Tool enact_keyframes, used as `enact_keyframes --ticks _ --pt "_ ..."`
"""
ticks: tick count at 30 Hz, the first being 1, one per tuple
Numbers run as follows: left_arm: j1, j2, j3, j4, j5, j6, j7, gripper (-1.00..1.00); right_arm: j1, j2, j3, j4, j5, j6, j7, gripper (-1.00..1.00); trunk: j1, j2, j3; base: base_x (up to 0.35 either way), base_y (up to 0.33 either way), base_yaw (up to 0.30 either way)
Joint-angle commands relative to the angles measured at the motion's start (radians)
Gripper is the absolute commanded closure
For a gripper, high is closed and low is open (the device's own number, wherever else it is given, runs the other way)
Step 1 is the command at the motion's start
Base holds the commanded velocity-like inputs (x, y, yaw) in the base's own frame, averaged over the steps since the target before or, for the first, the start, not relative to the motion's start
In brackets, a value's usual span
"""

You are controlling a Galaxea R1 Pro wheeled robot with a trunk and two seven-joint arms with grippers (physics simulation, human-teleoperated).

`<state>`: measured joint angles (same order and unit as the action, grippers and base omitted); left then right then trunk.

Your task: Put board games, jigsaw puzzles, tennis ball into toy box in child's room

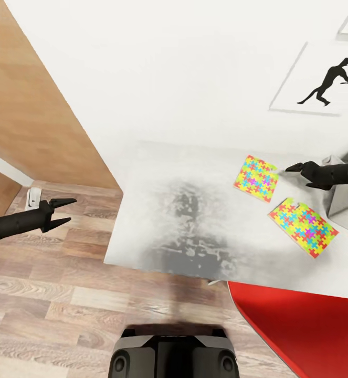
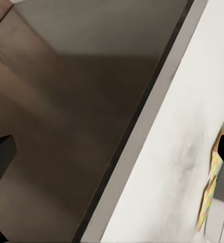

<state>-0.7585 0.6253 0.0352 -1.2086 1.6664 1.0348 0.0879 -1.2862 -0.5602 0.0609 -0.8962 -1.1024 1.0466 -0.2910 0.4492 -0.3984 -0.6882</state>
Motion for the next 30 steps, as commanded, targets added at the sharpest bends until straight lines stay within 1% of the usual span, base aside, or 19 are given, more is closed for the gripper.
enact_keyframes --ticks 1,15,30 --pt "-0.001 0.0 0.001 -0.001 0.009 0.004 0.009 -1.0 -0.001 -0.001 0.004 0.0 -0.01 0.001 -0.01 -1.0 0.001 -0.002 -0.001 0.115 0.0 -0.021" --pt "0.014 0.0 0.001 -0.007 0.009 0.004 0.01 -1.0 0.002 -0.001 0.006 -0.001 -0.012 0.001 -0.008 -1.0 0.001 -0.002 -0.001 0.045 0.0 -0.008" --pt "0.018 0.0 0.003 -0.009 0.009 0.004 0.01 -1.0 0.009 0.008 0.01 0.0 -0.015 0.001 -0.007 -1.0 0.001 -0.002 -0.001 0.006 0.0 -0.001"
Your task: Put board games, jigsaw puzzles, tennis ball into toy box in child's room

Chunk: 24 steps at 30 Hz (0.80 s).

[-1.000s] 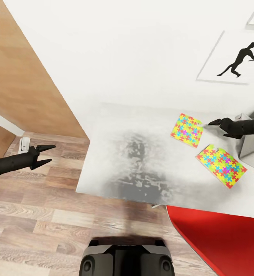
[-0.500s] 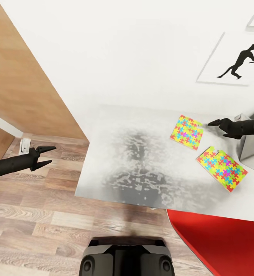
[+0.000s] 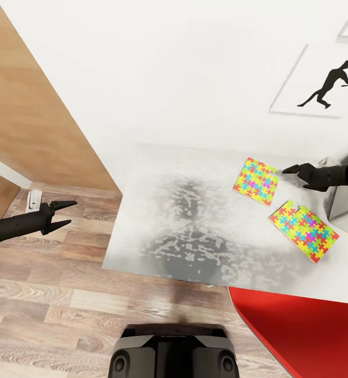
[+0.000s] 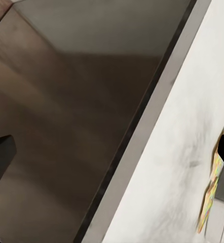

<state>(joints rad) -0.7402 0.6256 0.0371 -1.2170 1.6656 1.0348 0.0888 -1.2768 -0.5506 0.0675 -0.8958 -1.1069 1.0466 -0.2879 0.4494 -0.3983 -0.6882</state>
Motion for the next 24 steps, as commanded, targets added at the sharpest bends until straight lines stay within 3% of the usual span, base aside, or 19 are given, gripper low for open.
enact_keyframes --ticks 1,24 --pt "-0.001 0.0 0.001 -0.001 0.01 0.004 0.009 -1.0 -0.001 -0.001 0.004 -0.001 -0.011 0.001 -0.01 -1.0 0.001 -0.002 -0.001 0.002 0.0 0.0" --pt "0.001 -0.001 -0.002 -0.001 0.01 0.004 0.01 -1.0 0.049 0.053 0.007 0.001 -0.012 0.001 -0.009 -1.0 0.001 -0.002 -0.001 0.0 0.0 0.0"
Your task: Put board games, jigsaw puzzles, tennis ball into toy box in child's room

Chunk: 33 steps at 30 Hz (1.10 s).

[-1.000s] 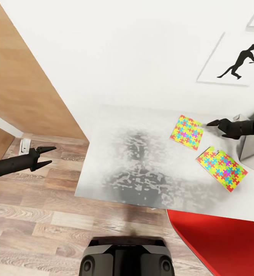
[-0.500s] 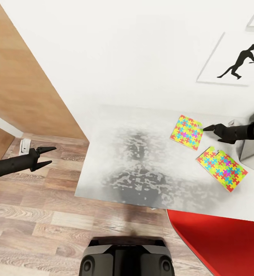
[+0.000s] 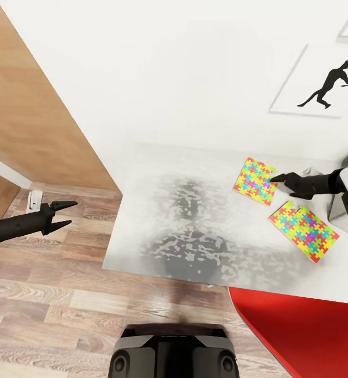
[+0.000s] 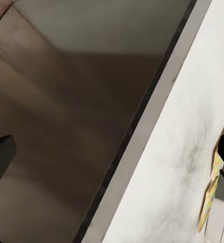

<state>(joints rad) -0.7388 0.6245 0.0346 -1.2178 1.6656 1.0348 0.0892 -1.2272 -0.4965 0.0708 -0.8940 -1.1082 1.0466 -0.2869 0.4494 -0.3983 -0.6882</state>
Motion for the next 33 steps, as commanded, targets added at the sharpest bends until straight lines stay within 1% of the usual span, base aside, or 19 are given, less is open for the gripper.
enact_keyframes --ticks 1,22,33 --pt "-0.001 0.0 0.001 -0.001 0.01 0.004 0.009 -1.0 0.0 0.0 0.002 -0.001 -0.01 0.001 -0.01 -1.0 0.001 -0.002 -0.001 0.0 0.0 0.0" --pt "-0.001 0.001 -0.001 -0.007 0.01 0.004 0.009 -1.0 0.0 0.007 -0.002 0.003 -0.01 0.001 -0.009 -1.0 0.001 -0.002 -0.001 0.0 0.0 0.0" --pt "0.001 0.003 -0.002 -0.019 0.01 0.004 0.009 -1.0 -0.001 0.006 0.001 0.006 -0.009 -0.032 -0.009 -1.0 0.001 -0.002 -0.001 0.0 0.0 0.0"
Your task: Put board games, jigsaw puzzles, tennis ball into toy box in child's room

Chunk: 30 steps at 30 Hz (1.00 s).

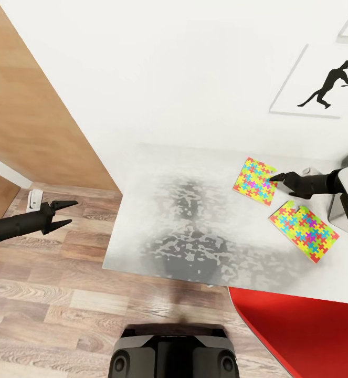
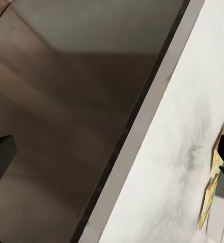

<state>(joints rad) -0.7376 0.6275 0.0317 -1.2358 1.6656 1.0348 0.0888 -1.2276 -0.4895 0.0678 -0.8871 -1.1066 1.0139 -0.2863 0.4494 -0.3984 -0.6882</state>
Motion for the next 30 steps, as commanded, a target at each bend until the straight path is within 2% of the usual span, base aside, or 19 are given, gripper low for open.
enact_keyframes --ticks 1,10,30 --pt "-0.001 0.0 0.001 -0.001 0.009 0.004 0.009 -1.0 -0.001 -0.001 0.003 -0.001 -0.01 0.0 -0.01 -1.0 0.001 -0.002 -0.001 0.0 0.0 0.0" --pt "0.0 0.001 0.001 -0.004 0.009 0.004 0.009 -1.0 -0.002 -0.001 0.002 0.0 -0.008 -0.01 -0.01 -1.0 0.001 -0.002 -0.001 0.0 0.0 0.01" --pt "0.0 0.001 0.001 -0.006 0.009 0.004 0.009 -1.0 -0.001 -0.002 -0.003 0.001 -0.006 -0.015 -0.01 -1.0 0.001 -0.002 -0.001 0.0 0.0 0.073"
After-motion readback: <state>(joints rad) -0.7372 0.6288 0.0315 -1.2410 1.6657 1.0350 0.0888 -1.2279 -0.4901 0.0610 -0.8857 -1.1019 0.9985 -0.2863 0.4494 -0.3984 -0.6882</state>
